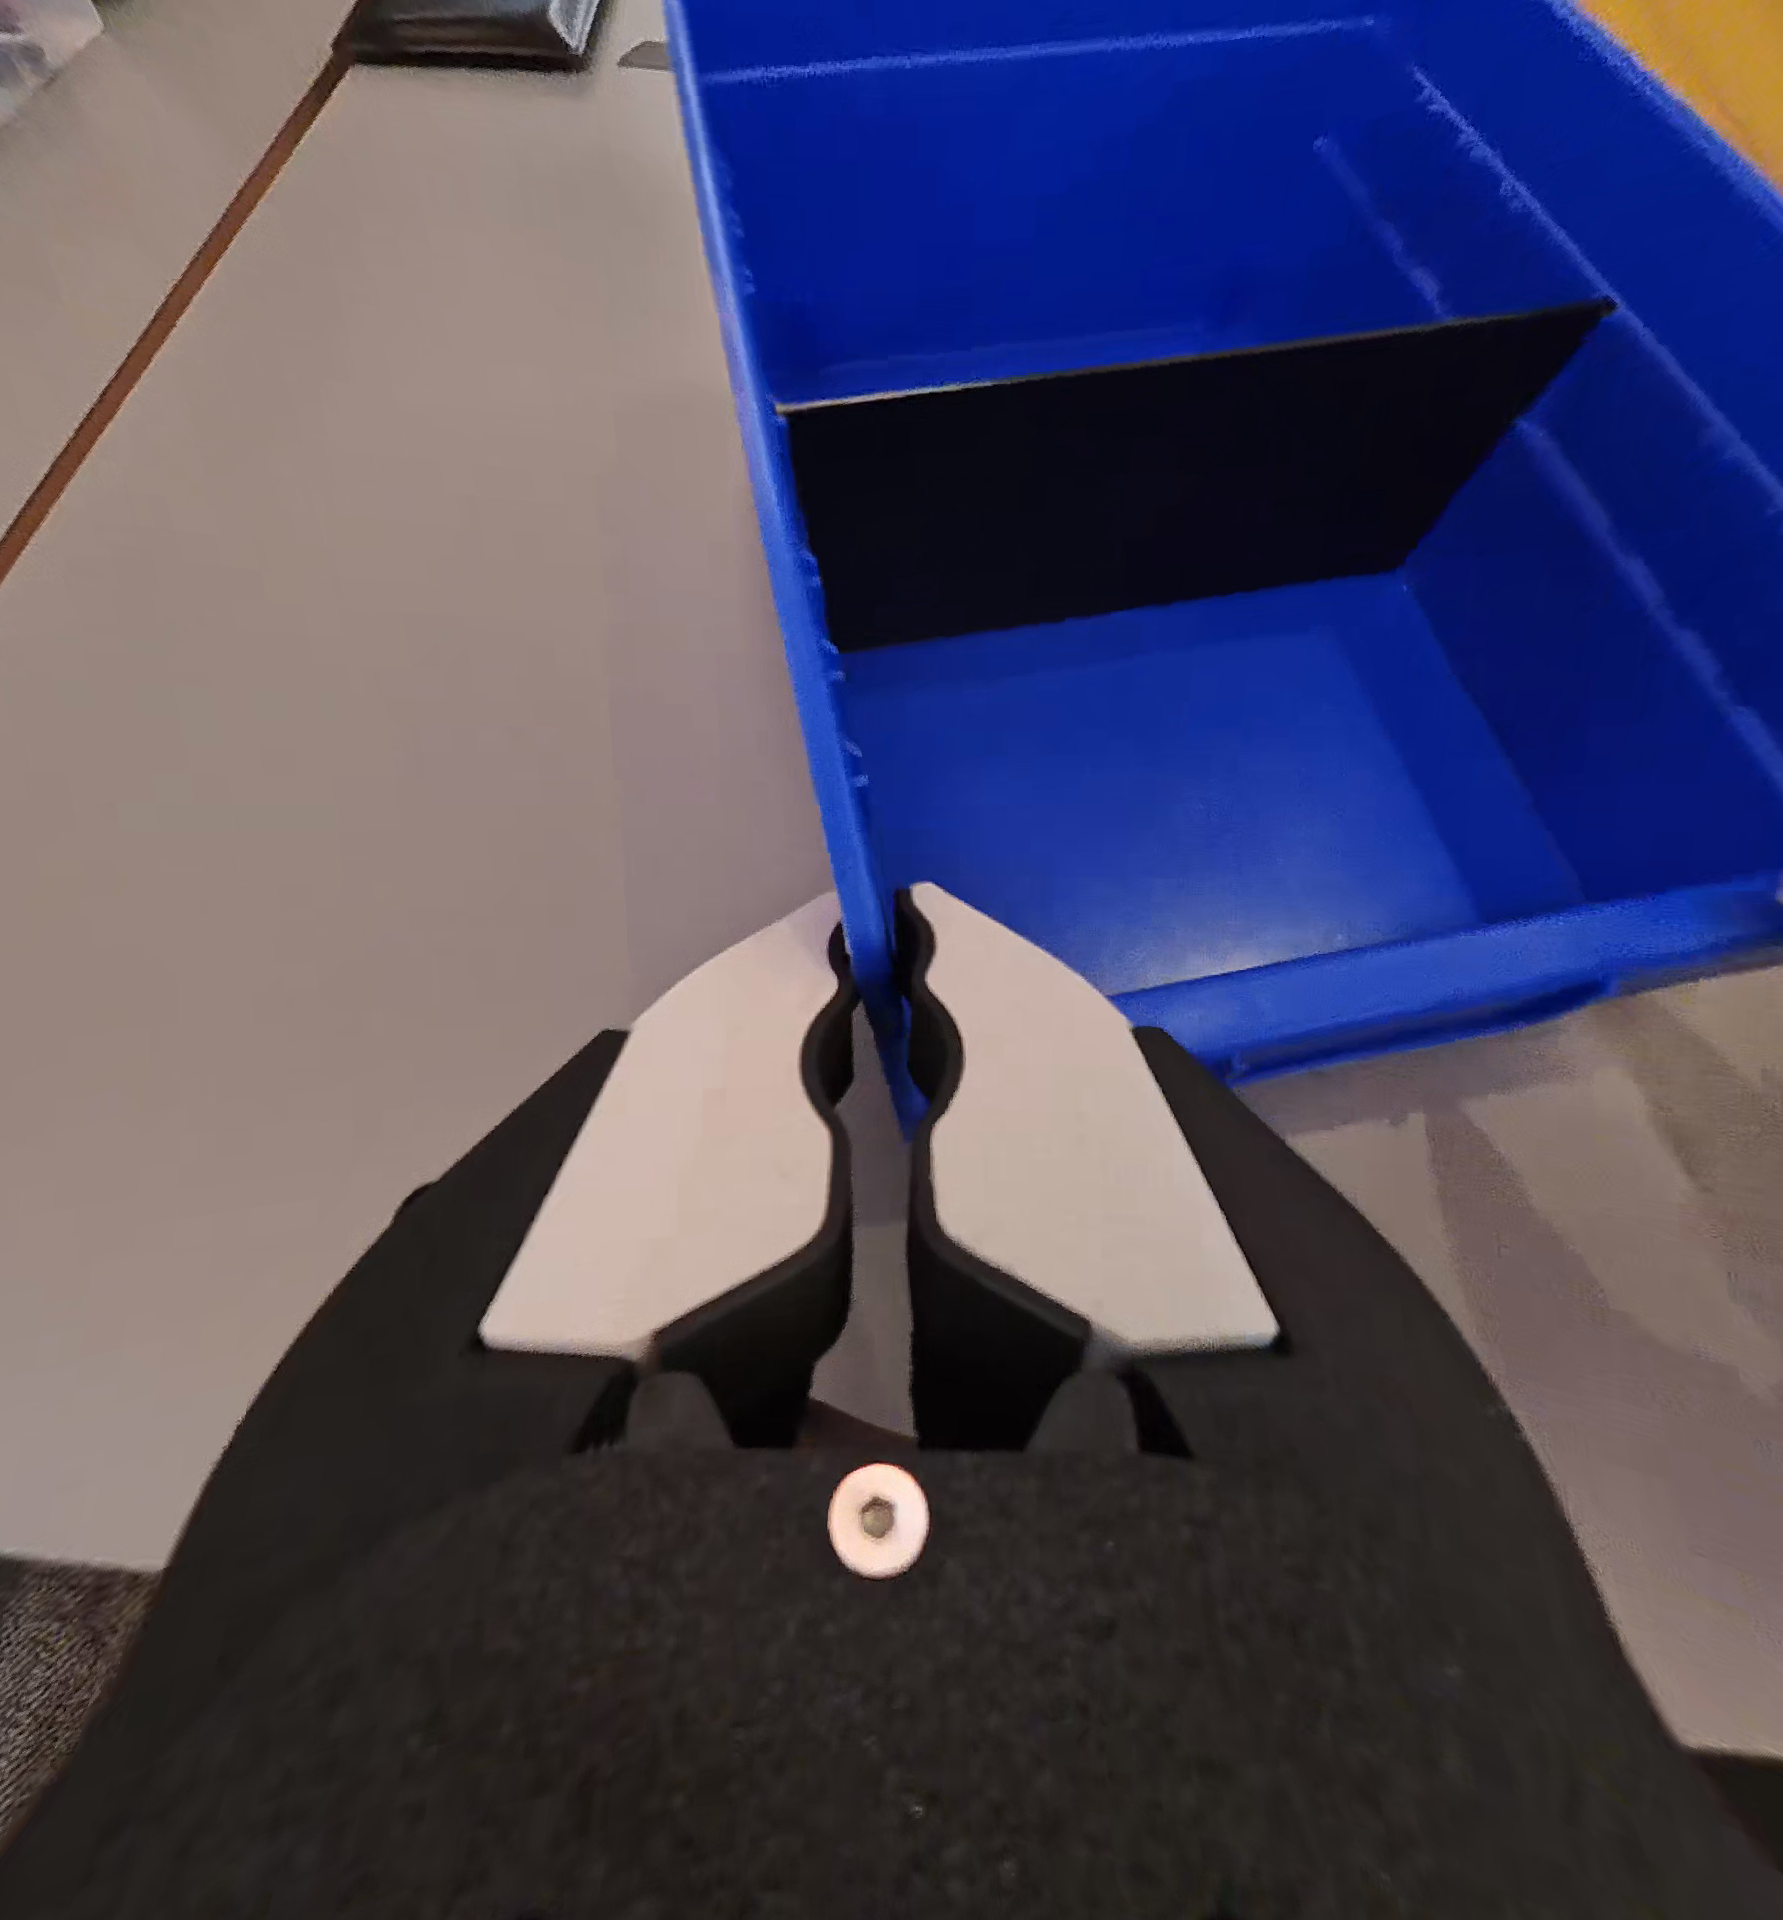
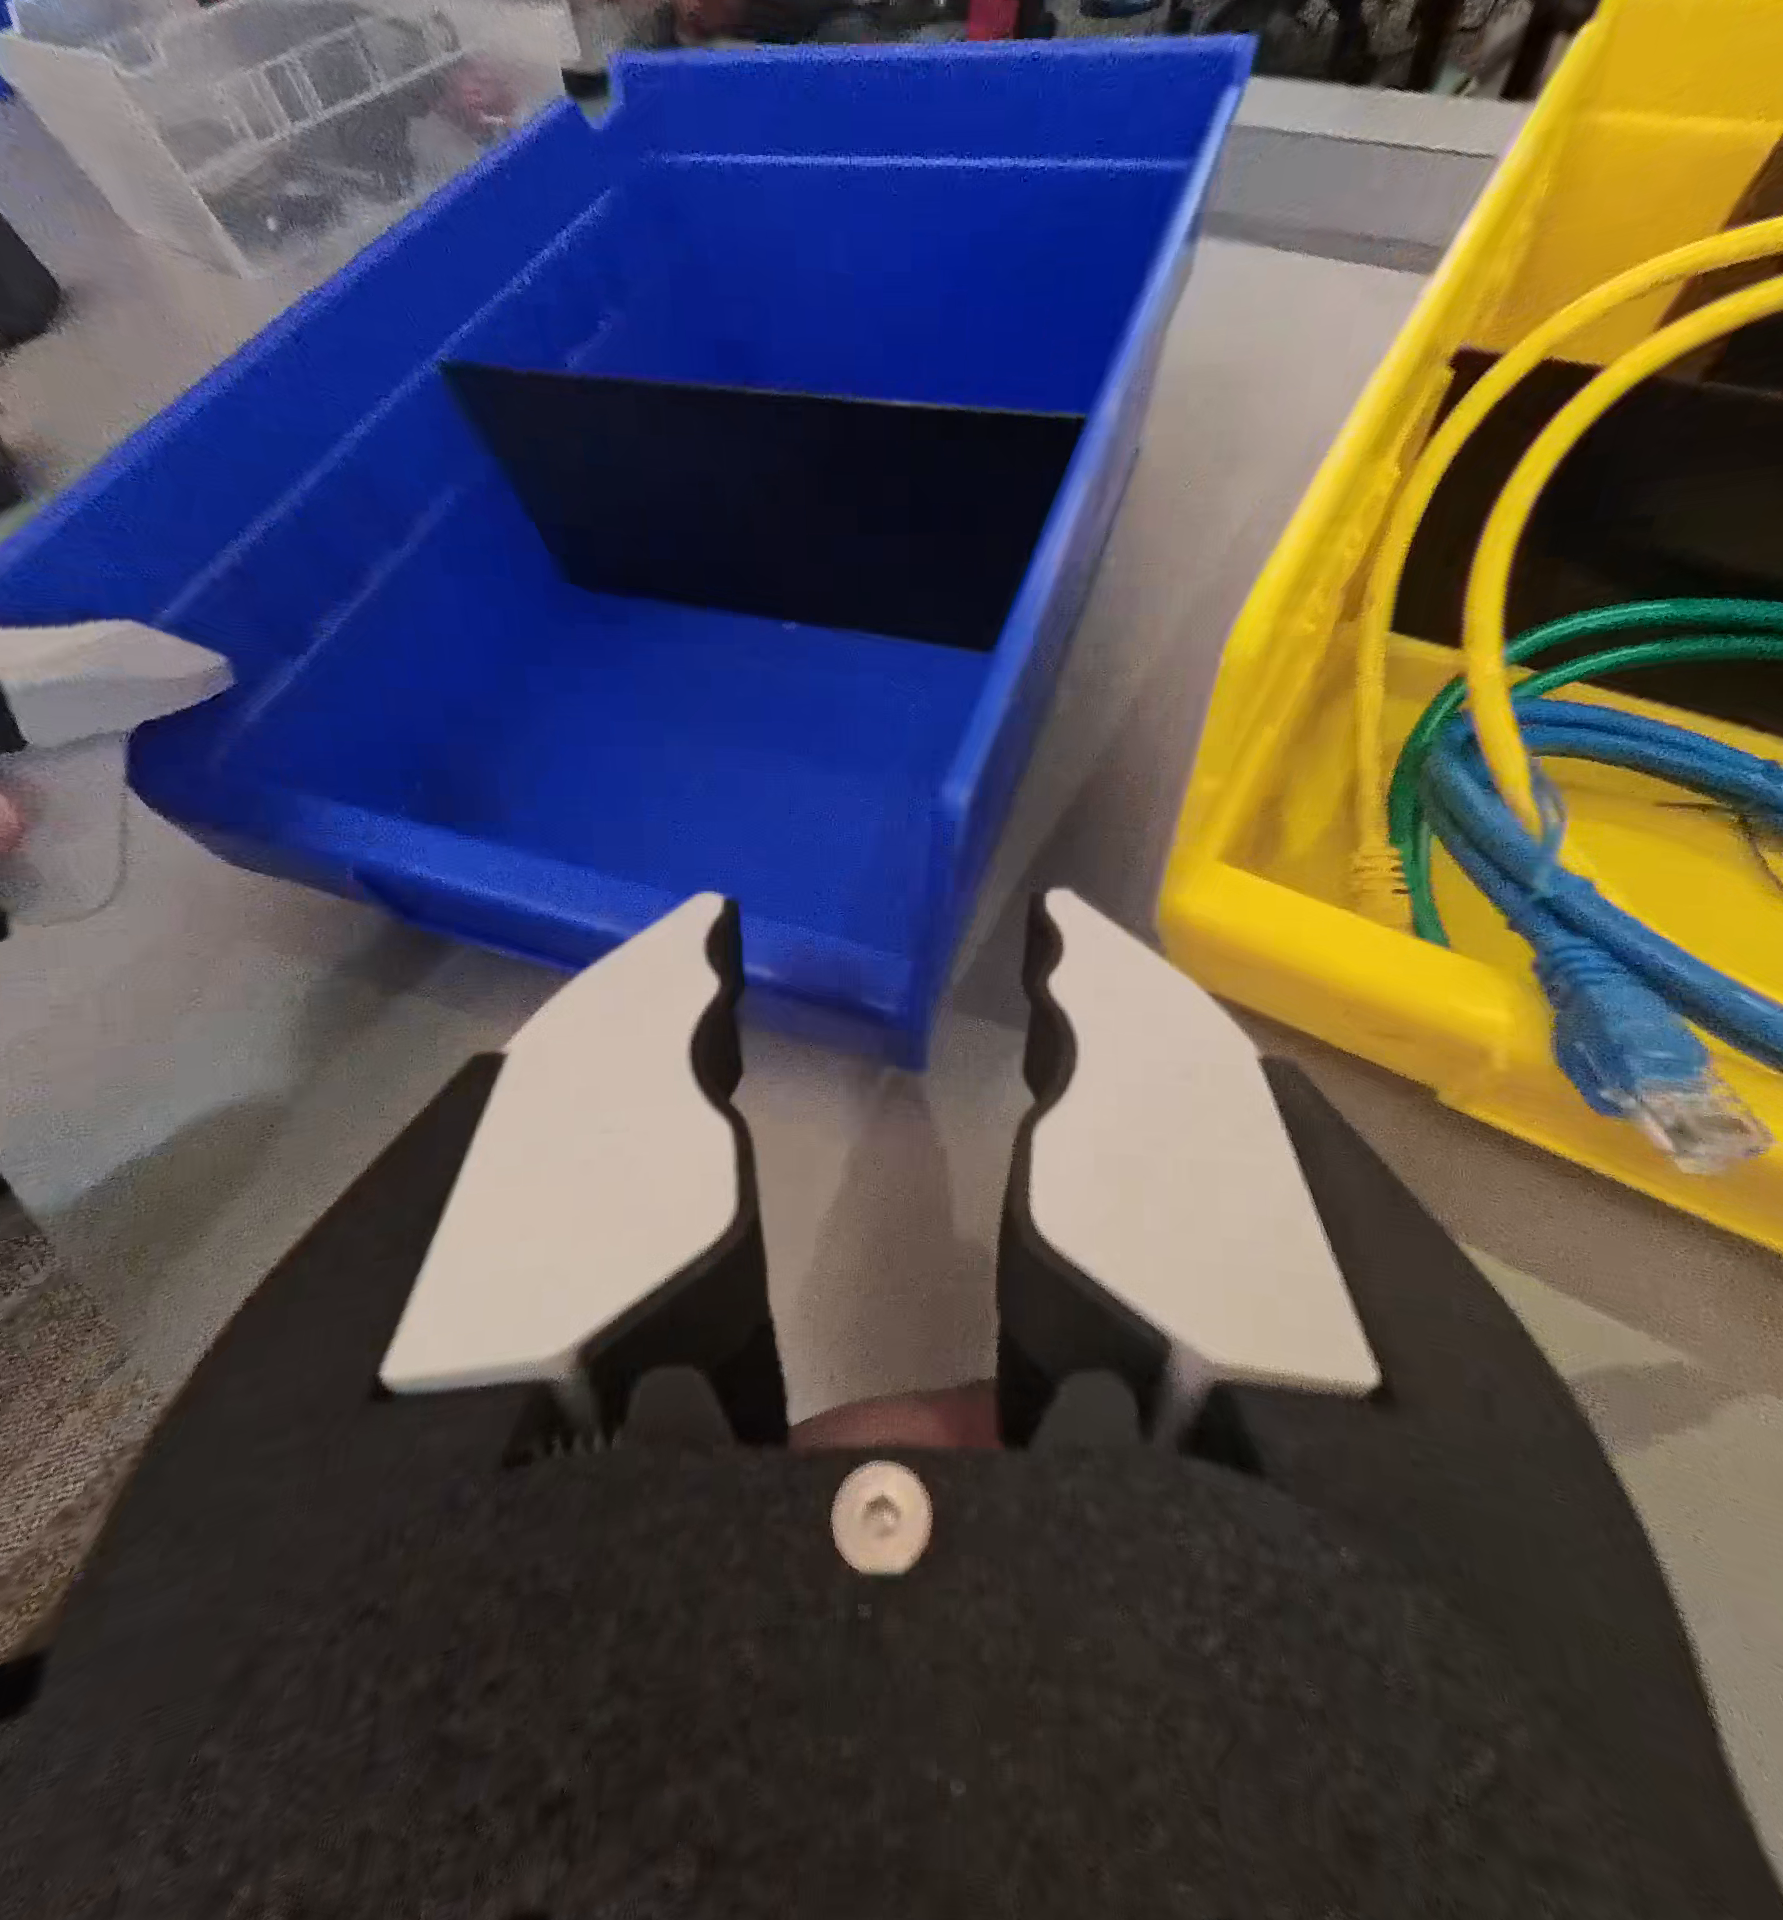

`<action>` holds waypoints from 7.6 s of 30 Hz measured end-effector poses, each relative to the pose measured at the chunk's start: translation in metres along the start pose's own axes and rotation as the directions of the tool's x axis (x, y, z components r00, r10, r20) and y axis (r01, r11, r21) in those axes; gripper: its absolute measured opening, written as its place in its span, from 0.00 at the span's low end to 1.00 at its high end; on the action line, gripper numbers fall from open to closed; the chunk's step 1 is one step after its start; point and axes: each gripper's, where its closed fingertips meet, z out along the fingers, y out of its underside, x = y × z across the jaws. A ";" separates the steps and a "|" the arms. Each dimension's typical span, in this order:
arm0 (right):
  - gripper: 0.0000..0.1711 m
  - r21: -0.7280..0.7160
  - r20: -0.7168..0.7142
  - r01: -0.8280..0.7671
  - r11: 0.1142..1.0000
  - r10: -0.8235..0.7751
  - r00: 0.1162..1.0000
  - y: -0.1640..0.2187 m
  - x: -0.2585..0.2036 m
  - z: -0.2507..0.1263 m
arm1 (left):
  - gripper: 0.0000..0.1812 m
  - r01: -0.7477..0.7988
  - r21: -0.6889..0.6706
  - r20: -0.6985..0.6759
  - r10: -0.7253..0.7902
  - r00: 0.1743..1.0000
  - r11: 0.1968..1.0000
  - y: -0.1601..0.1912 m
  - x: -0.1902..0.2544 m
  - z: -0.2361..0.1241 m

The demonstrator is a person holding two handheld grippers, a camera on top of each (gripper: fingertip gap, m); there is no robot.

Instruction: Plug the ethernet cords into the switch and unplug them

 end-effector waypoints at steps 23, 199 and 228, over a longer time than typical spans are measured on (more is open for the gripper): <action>0.02 0.374 -0.290 0.247 0.894 -0.141 0.947 -0.128 0.039 -0.124 | 0.03 -0.154 0.532 0.054 0.149 0.987 0.833 -0.128 0.076 -0.136; 0.24 0.242 -0.319 0.127 0.962 -0.045 0.947 0.045 0.299 -0.233 | 0.22 -0.071 0.193 -0.379 0.141 0.914 0.979 -0.005 0.152 -0.019; 0.24 0.159 -0.250 0.167 0.973 -0.124 0.960 0.061 0.275 -0.214 | 0.20 -0.931 -0.147 -0.523 0.773 0.360 0.334 -0.150 0.083 0.157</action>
